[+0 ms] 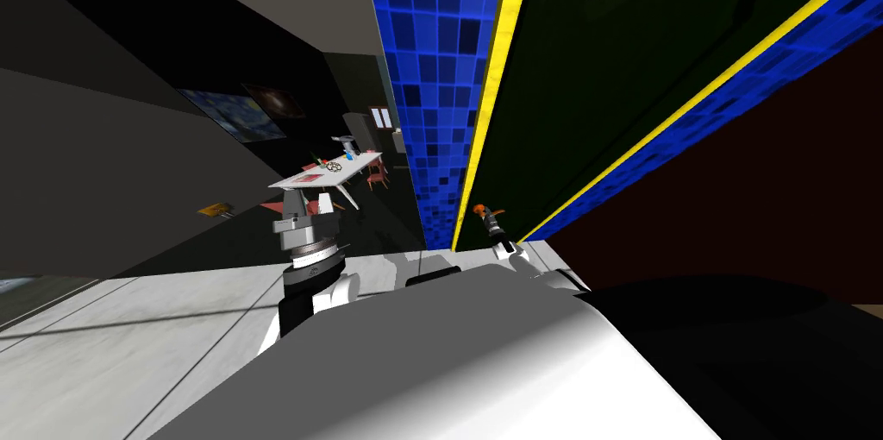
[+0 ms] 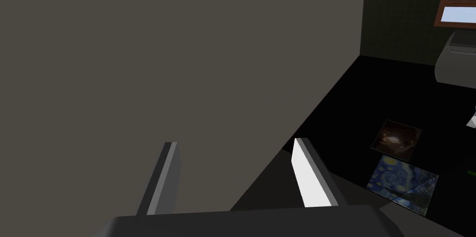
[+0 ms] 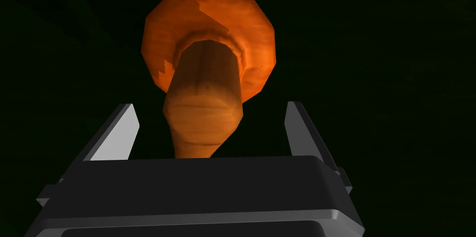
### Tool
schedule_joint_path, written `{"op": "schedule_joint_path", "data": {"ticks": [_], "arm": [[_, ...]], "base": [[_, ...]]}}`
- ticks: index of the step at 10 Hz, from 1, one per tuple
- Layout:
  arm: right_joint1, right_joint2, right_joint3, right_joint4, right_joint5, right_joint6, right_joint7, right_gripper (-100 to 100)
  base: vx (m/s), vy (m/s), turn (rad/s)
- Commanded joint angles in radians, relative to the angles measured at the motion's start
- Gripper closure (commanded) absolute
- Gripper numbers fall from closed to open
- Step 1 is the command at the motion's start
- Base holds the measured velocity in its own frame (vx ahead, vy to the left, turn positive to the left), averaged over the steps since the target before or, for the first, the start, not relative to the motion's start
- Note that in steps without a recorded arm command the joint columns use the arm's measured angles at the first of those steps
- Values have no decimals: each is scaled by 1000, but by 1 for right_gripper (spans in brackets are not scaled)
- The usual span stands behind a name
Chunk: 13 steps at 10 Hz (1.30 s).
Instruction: Pull the door open
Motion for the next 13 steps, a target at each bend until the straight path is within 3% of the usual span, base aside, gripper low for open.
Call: {"op": "schedule_joint_path", "data": {"ticks": [1,6,13], "arm": [[2,0,2,-2,1,-1,-1,100],[2,0,2,-2,1,-1,-1,100],[72,-83,77,-18,21,-89,-99,100]], "base": [[-6,1,-46],[-8,1,-1],[-182,-69,134]]}}
